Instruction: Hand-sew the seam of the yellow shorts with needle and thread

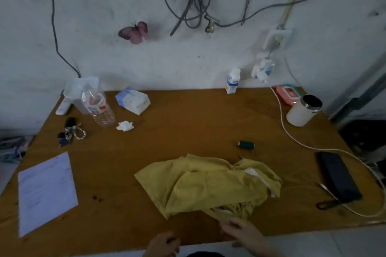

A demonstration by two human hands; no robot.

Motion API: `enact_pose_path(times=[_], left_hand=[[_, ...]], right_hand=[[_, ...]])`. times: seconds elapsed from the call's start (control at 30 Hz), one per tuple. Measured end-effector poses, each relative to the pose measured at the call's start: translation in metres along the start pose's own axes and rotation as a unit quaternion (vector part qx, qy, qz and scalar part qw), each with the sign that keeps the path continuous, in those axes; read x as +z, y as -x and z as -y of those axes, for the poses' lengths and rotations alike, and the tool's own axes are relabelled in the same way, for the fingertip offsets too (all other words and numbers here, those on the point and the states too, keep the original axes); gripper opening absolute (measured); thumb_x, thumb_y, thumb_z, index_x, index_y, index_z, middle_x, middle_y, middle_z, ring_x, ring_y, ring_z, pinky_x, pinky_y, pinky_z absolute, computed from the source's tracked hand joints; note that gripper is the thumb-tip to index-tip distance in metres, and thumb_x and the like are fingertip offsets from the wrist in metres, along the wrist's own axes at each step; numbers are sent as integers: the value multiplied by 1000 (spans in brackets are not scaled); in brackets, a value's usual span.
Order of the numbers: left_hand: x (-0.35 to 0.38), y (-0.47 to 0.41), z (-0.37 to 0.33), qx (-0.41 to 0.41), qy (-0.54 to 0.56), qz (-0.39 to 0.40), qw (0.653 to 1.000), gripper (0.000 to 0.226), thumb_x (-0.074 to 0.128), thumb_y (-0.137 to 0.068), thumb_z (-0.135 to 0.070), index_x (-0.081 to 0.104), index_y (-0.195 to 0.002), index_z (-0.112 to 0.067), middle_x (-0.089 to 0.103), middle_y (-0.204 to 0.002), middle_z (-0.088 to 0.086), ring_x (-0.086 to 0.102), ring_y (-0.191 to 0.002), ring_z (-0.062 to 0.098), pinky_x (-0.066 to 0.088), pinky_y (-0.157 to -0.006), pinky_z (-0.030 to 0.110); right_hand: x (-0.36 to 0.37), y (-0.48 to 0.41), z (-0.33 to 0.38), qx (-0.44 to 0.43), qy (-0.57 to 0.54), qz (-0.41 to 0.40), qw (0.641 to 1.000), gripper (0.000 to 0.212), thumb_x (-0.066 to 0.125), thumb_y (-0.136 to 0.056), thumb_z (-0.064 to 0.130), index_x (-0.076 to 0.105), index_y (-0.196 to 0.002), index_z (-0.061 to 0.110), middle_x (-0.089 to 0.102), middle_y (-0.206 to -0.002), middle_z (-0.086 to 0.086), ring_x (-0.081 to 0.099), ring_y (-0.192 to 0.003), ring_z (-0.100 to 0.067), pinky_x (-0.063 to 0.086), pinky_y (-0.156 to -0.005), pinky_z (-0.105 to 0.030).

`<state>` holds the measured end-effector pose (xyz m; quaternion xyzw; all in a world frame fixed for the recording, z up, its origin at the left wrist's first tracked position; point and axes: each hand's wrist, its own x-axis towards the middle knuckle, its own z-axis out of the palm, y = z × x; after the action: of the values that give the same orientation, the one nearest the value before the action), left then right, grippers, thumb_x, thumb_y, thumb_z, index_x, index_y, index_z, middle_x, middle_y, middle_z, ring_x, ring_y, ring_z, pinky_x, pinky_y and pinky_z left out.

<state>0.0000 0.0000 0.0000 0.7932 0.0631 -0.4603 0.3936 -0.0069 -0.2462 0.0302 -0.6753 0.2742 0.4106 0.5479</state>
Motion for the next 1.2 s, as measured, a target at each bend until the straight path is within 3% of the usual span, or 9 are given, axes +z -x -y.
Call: enact_pose_path(times=[0.2, 0.3, 0.43, 0.57, 0.7, 0.83, 1.0, 1.1, 1.2], left_hand=[[-47, -44, -61, 50, 14, -31, 998, 18, 45, -98, -28, 57, -108, -19, 59, -93, -4, 57, -74, 8, 42, -59, 14], [-59, -65, -82, 74, -29, -161, 984, 27, 47, -97, -27, 58, -119, -15, 60, -98, 1, 53, -63, 9, 37, -48, 15], [-60, -97, -101, 70, -145, -228, 960, 40, 50, -96, -29, 46, -134, -17, 41, -140, 7, 44, -122, 26, 45, -94, 35], [-56, -117, -113, 60, -185, -230, 954, 35, 52, -95, -26, 52, -129, -18, 47, -137, 5, 41, -126, 26, 37, -104, 38], [-53, -121, -115, 73, -177, -236, 952, 25, 59, -90, -24, 63, -114, -16, 60, -117, 2, 55, -102, 19, 46, -82, 27], [-58, -115, -120, 71, -181, -209, 958, 14, 60, -90, -25, 65, -93, -12, 59, -92, 3, 51, -73, 13, 39, -59, 23], [-82, -102, -130, 128, -85, -214, 965, 28, 62, -89, -24, 43, -68, -18, 41, -67, -1, 38, -54, 11, 28, -50, 20], [-104, -101, -147, 157, -85, -150, 973, 29, 60, -91, -23, 40, -72, -15, 43, -71, 7, 42, -59, 16, 32, -54, 20], [-125, -110, -167, 100, -75, -61, 990, 21, 65, -88, -20, 51, -103, -15, 52, -117, 14, 52, -109, 28, 42, -77, 36]], right_hand=[[-20, -19, 63, -151, 65, -60, 985, 9, 55, -93, 31, 63, -94, 27, 64, -97, 9, 60, -86, -3, 45, -67, -8], [-38, -34, 79, -254, 199, -191, 927, 8, 55, -93, 25, 62, -97, 28, 61, -95, 13, 53, -80, 6, 40, -63, -2], [-66, -60, 90, -285, 424, -305, 804, 17, 53, -94, 24, 61, -107, 17, 60, -107, 1, 55, -99, -14, 45, -87, -23], [-89, -78, 92, -224, 537, -265, 769, 27, 52, -94, 31, 58, -113, 14, 57, -119, -5, 46, -121, -24, 32, -106, -33], [-100, -84, 91, -238, 549, -240, 765, 25, 54, -92, 38, 62, -101, 16, 59, -110, -4, 49, -114, -22, 31, -106, -32], [-106, -79, 93, -264, 525, -201, 784, 18, 57, -90, 38, 63, -89, 22, 59, -93, 3, 54, -95, -15, 34, -102, -32], [-108, -70, 92, -296, 456, -190, 817, 10, 57, -91, 30, 54, -86, 22, 56, -85, 6, 52, -80, -9, 45, -71, -21], [-108, -67, 91, -267, 429, -201, 839, 9, 52, -94, 29, 50, -87, 24, 55, -81, 8, 52, -70, -5, 42, -58, -17], [-107, -69, 89, -226, 412, -219, 855, 9, 49, -96, 29, 49, -90, 23, 56, -78, 8, 53, -65, -4, 43, -53, -17]])
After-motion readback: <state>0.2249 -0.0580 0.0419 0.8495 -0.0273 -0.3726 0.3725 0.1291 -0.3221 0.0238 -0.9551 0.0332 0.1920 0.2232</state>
